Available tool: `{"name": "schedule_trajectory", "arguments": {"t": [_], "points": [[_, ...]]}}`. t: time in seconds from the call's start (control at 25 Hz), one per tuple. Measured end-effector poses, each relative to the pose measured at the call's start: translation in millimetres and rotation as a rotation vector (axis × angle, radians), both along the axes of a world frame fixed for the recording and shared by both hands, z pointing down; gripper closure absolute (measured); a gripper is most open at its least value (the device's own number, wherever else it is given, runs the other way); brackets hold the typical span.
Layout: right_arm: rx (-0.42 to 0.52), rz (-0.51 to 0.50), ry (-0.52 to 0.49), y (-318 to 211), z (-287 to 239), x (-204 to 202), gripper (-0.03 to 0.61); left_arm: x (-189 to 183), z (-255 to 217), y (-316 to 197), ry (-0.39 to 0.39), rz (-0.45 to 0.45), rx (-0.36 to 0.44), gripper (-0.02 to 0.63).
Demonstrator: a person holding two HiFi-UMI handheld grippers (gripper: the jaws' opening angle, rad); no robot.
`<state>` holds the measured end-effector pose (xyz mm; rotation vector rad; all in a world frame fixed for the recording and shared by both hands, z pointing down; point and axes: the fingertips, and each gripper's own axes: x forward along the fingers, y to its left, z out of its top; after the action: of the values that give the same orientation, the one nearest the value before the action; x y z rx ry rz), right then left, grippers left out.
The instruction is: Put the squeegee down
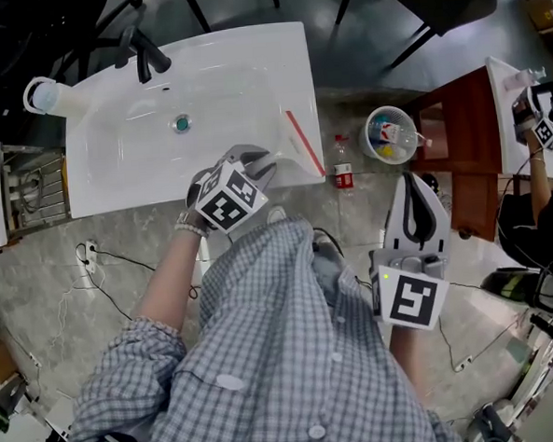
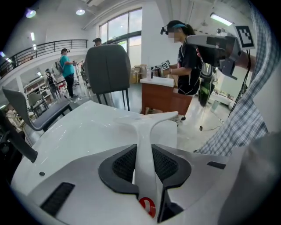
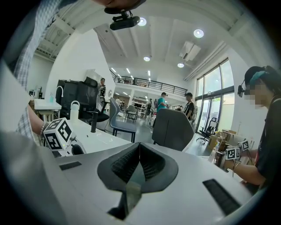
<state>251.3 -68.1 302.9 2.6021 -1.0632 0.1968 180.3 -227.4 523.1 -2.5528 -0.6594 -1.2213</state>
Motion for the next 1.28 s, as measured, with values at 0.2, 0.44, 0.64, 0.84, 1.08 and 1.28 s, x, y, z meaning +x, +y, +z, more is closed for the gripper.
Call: {"name": "schedule_trajectory", "arguments": {"t": [0.2,0.44,0.64,0.84,1.08,1.28], "points": [[-0.014,0.010,-0.007,2,3,2,0.569,-1,8,4,-0.019,0.045,0.041,0.515],[-0.004,0.007,-0.011,1,5,2,0.569,0,12,5,-0.027,0.048,0.055,0.515],[-0.006,0.005,-0.016,0,6,3,0.569,0,16,6,-0.038,0.061,0.087,0.515],[-0.004,-0.003,-0.024,0,8,3,0.569,0,15,6,-0.023,0.053,0.114,0.515],[-0.004,-0.021,-0.021,-3,8,1,0.569,0,15,5,-0.020,0.040,0.106,0.512],[-0.007,-0.035,-0.026,-5,9,0,0.569,-1,10,4,-0.008,0.007,0.064,0.466]]}}
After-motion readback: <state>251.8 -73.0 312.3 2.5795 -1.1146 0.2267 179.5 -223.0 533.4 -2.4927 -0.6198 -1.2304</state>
